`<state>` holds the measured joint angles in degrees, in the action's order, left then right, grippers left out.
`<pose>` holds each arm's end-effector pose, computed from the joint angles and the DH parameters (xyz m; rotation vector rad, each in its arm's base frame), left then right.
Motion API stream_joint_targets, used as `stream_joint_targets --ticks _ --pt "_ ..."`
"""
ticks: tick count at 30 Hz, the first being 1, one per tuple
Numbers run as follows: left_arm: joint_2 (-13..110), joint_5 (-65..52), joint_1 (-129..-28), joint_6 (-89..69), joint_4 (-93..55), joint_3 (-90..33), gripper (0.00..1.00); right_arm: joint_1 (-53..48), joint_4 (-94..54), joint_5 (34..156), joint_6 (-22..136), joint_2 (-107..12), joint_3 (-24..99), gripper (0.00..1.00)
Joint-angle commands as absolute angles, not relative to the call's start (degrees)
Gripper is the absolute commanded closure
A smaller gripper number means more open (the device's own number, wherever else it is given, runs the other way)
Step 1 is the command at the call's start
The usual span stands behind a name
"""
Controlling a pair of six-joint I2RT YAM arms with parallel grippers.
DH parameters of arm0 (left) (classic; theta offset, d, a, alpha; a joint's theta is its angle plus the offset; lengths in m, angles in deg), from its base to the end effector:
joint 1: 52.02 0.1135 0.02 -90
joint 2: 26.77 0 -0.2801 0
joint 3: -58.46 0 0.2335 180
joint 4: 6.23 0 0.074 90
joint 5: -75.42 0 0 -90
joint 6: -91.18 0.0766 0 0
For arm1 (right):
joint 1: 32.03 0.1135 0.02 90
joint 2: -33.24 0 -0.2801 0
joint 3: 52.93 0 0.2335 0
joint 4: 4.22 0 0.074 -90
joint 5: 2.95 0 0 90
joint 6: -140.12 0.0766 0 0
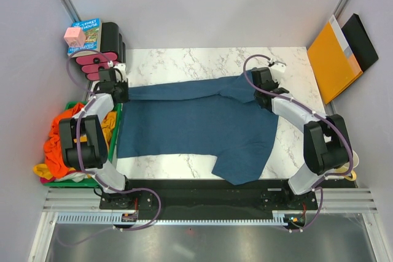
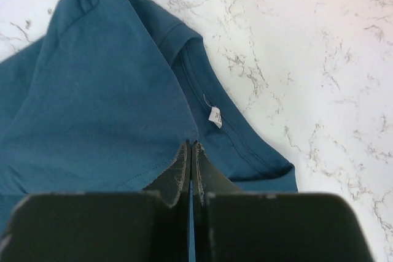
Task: Fold and stack the t-shirts
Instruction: Fold the flattened tshirt in 1/3 of the way
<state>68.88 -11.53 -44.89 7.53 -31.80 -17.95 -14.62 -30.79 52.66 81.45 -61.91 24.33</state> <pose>0.3724 0.0425 0.2092 0.0100 2.3521 0.0527 0.3615 0.0680 0.2246 0.5449 2.1283 -0.2368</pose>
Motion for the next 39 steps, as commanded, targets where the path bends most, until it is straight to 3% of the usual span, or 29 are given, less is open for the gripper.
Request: stream_joint_targets --ticks 1,8,23,39 --pt "65.86 -12.29 -43.41 9.44 -31.84 -21.54 0.98 -14.71 -30.97 50.14 81.76 -56.24 26.12 1.0" --pt "67.27 -11.24 -42.0 9.53 -33.69 -25.95 0.98 -14.8 -32.9 50.05 80.88 -54.21 28.32 1.0" --pt "71.22 -11.32 -42.09 10.84 -31.67 -18.66 0.98 -14.63 -31.15 52.68 86.07 -57.02 15.93 1.0" --pt "76.59 -14.05 -41.92 10.85 -34.39 -23.4 0.98 -14.71 -33.87 53.83 87.48 -61.33 18.3 1.0"
